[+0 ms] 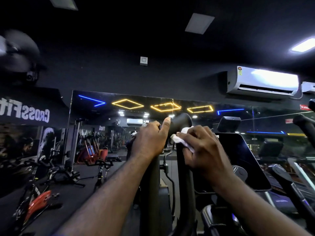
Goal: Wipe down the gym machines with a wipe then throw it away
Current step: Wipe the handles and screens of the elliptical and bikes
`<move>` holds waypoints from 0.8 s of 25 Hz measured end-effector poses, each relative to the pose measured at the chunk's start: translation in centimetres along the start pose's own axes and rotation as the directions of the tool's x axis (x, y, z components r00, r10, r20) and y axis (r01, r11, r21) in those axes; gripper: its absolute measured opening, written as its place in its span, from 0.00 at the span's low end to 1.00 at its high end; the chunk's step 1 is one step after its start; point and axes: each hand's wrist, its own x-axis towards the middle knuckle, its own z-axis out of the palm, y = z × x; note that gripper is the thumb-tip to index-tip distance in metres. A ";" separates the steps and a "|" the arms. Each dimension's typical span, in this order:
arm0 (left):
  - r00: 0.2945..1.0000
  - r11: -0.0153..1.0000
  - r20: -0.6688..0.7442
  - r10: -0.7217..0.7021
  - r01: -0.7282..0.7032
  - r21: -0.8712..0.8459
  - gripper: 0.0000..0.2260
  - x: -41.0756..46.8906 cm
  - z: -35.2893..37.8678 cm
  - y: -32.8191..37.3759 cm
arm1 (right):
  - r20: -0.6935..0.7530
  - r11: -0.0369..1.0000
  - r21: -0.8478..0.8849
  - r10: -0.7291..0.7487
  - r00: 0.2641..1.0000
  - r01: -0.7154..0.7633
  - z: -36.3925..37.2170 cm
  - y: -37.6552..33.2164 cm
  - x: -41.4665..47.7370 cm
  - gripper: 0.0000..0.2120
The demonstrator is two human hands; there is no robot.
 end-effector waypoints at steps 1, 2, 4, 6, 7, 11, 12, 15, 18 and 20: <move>1.000 1.000 -0.002 0.004 -0.004 -0.008 0.27 0.0 0.0 0.0 | 0.029 1.000 0.020 0.019 0.999 -0.019 0.4 -0.4 -0.7 0.21; 1.000 1.000 -0.007 0.007 -0.007 -0.018 0.26 -0.1 0.0 -0.2 | 0.064 1.000 0.029 0.010 0.998 -0.012 0.6 -1.0 -2.0 0.21; 1.000 1.000 -0.017 0.014 -0.015 -0.028 0.25 0.0 0.2 -0.5 | 0.135 0.996 0.033 -0.089 0.987 0.085 0.6 -2.6 -5.3 0.17; 0.999 1.000 -0.028 0.021 -0.021 -0.020 0.25 0.1 0.3 -0.5 | 0.142 0.987 0.030 -0.159 0.977 0.156 -0.1 -2.5 -4.9 0.14; 0.999 1.000 -0.032 0.023 -0.024 -0.018 0.25 0.2 0.4 -0.4 | 0.114 0.990 0.025 -0.141 0.983 0.139 -0.3 -1.9 -3.3 0.12; 0.999 1.000 -0.031 0.014 -0.013 0.020 0.27 -0.1 0.3 -0.4 | 0.085 0.999 0.039 -0.023 0.996 0.019 0.4 -0.6 1.4 0.12; 0.999 0.999 -0.033 0.011 -0.010 0.044 0.29 -0.2 0.2 -0.3 | 0.111 0.998 0.050 -0.029 0.993 0.023 0.7 -0.9 0.2 0.13; 0.998 0.997 -0.057 0.023 -0.019 0.071 0.35 -0.3 0.3 -0.6 | 0.143 0.983 0.134 -0.148 0.979 0.129 0.5 -2.8 -7.0 0.14; 0.995 0.998 -0.086 0.040 -0.035 0.055 0.30 -0.1 0.5 -0.7 | 0.032 0.970 0.223 -0.105 0.994 0.095 -0.2 -2.0 -7.3 0.08; 0.997 0.999 -0.074 0.038 -0.035 0.042 0.31 0.0 0.7 -0.9 | -0.152 0.957 0.237 0.204 0.967 -0.165 -0.3 -0.7 -3.1 0.07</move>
